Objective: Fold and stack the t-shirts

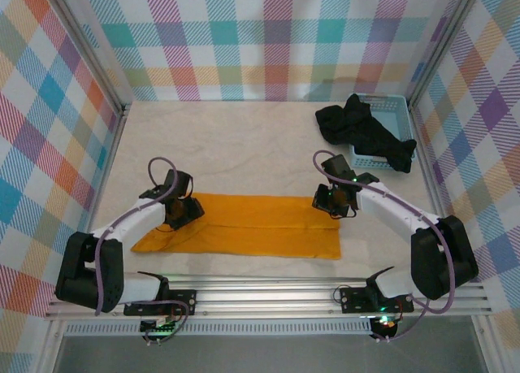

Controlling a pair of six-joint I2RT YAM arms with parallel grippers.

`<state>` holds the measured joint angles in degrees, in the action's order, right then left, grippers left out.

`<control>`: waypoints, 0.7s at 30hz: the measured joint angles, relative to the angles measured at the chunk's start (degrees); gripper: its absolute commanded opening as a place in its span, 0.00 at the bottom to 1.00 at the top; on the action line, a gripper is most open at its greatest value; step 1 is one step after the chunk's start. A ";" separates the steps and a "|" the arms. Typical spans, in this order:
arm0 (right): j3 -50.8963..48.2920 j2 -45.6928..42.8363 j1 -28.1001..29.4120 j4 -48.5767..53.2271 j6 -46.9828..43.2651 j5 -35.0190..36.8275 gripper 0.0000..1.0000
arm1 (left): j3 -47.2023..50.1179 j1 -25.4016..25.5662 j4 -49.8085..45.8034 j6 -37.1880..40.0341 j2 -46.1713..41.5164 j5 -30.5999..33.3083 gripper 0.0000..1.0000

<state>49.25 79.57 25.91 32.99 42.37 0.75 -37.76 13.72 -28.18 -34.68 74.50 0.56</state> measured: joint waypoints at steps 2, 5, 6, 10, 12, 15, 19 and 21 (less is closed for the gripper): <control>0.00 0.00 0.02 0.00 0.00 0.02 0.26 | 1.42 0.35 -0.42 0.00 -1.64 -0.55 0.51; 0.00 0.00 0.00 0.00 -0.02 0.02 0.26 | 3.30 0.52 -1.46 -0.17 -3.67 -1.33 0.43; 0.00 0.00 0.02 0.00 -0.02 0.02 0.26 | 3.85 0.57 -1.84 -0.42 -4.39 -1.66 0.40; 0.00 0.00 0.00 0.00 0.00 0.02 0.26 | 4.66 1.92 -3.17 -1.05 -7.96 -2.60 0.37; 0.00 0.00 0.02 0.00 0.00 0.02 0.26 | 4.63 3.02 -3.21 -1.62 -9.68 -3.08 0.37; 0.00 0.00 0.02 0.00 0.00 0.02 0.26 | 4.66 4.57 -3.63 -2.40 -10.45 -3.65 0.32; 0.00 0.00 0.00 0.00 0.02 0.02 0.26 | 5.60 6.29 -5.05 -4.04 -10.58 -4.96 0.21; 0.00 0.00 0.00 0.00 0.02 0.02 0.26 | 6.19 7.17 -6.14 -4.66 -10.60 -5.51 0.20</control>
<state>49.25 79.57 25.91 32.99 42.39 0.78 -31.57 20.88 -34.33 -39.33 63.90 -4.95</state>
